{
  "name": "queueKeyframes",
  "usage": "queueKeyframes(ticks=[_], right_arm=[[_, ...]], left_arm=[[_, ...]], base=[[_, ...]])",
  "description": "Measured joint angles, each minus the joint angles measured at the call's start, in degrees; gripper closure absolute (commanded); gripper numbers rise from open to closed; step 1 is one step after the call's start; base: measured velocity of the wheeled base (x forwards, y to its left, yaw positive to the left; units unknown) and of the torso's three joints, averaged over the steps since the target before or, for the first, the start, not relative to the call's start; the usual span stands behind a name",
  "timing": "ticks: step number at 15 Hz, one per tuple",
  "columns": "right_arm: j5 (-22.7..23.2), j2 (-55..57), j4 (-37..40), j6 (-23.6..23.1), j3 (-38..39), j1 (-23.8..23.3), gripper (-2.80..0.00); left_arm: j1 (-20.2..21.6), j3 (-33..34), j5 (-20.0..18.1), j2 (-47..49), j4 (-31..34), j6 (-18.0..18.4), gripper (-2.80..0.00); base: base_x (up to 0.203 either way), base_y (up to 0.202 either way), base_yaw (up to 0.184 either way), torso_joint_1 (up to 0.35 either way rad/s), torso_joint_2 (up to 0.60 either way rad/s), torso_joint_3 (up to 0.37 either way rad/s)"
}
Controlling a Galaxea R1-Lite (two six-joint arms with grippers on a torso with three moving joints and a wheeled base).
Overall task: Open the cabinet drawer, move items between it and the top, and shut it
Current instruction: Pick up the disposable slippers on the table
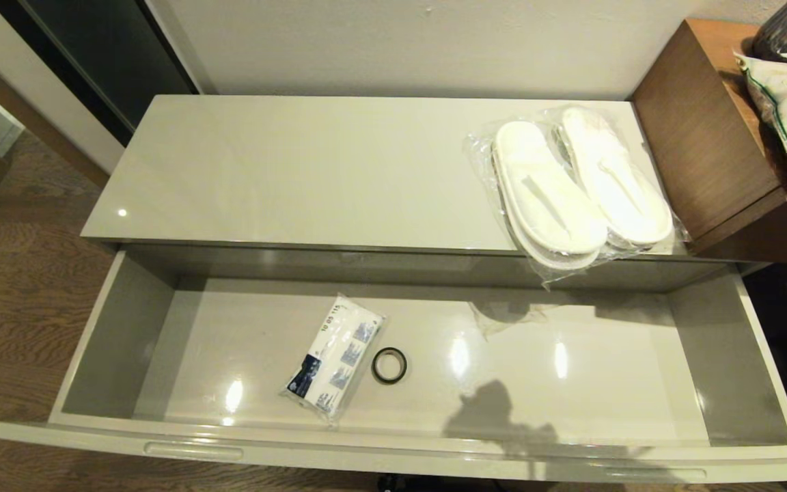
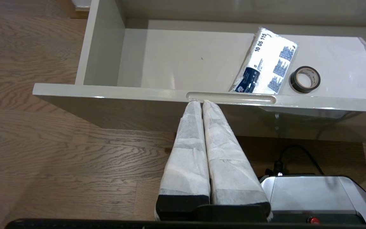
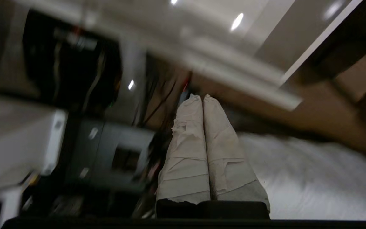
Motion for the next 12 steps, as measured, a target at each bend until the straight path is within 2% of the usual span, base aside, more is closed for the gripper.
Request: queueKeyframes(ticks=[3, 6, 12], right_arm=[[4.7, -1.3, 1.9, 15.0, 8.9, 5.7, 0.00], [5.6, -1.7, 2.1, 24.5, 15.8, 9.8, 0.00], [6.6, -1.8, 1.3, 26.6, 21.4, 12.1, 0.00]], left_arm=[[0.0, 0.0, 0.0, 0.0, 0.0, 0.0, 0.00], [0.0, 0.0, 0.0, 0.0, 0.0, 0.0, 0.00], [0.0, 0.0, 0.0, 0.0, 0.0, 0.0, 0.00]], base=[[0.000, 0.000, 0.000, 0.000, 0.00, 0.000], [0.000, 0.000, 0.000, 0.000, 0.00, 0.000], [0.000, 0.000, 0.000, 0.000, 0.00, 0.000]])
